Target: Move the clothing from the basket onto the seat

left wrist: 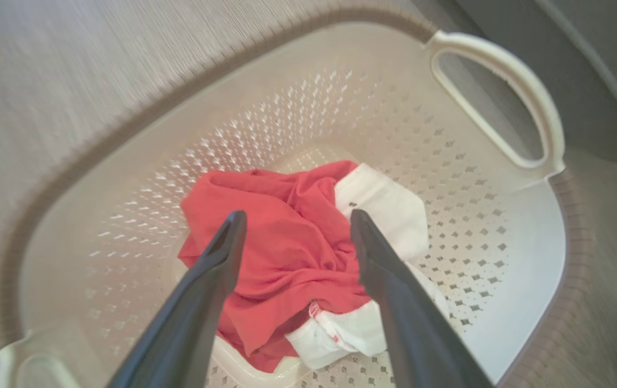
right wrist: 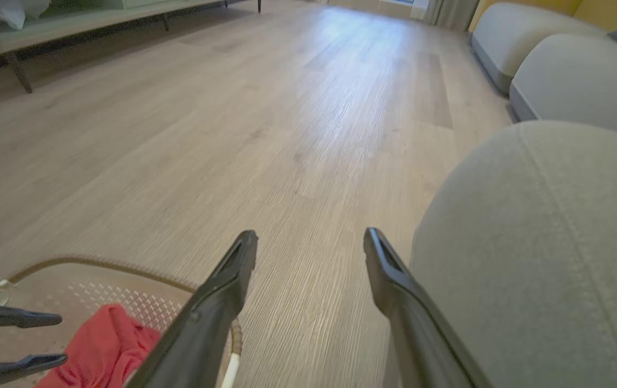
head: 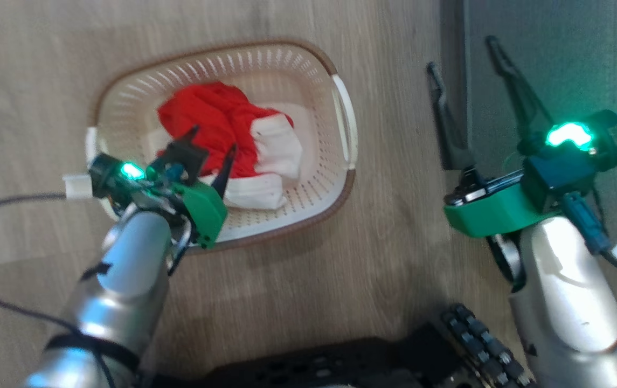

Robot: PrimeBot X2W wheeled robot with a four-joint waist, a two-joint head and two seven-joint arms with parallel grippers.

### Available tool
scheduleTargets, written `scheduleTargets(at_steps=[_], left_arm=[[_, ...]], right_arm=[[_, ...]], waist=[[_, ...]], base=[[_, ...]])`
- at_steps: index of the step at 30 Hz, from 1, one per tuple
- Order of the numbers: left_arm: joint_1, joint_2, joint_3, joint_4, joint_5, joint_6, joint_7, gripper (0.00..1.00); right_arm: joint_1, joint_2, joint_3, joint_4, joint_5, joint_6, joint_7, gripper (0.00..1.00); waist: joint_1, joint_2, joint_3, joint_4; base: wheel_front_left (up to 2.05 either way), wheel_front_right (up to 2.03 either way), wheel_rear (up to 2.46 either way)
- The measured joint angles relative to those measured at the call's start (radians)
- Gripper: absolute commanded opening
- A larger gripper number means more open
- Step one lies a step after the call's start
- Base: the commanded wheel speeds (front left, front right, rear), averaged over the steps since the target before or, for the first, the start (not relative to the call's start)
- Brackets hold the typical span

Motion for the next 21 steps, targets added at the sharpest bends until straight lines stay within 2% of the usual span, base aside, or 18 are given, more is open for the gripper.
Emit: scheduleTargets(at_steps=[11,21], left_arm=[[-0.235,0.032,0.011,0.382,-0.007,0.021,-0.004,1.00],[-0.323,0.047,0.007,0.446,-0.017,0.039,0.032,1.00]], right_arm=[[-0.035,0.001,0.086,-0.025,0.070,0.000,0.000,1.00],[-0.035,0.001,0.105,-0.037,0.087,0.000,0.000,1.00]], waist=[[-0.0001,0.0000,0.162,-0.105],[-0.0003,0.0000,0.227,-0.159]], base=[[0.00,0.00,0.00],[0.00,0.00,0.00]])
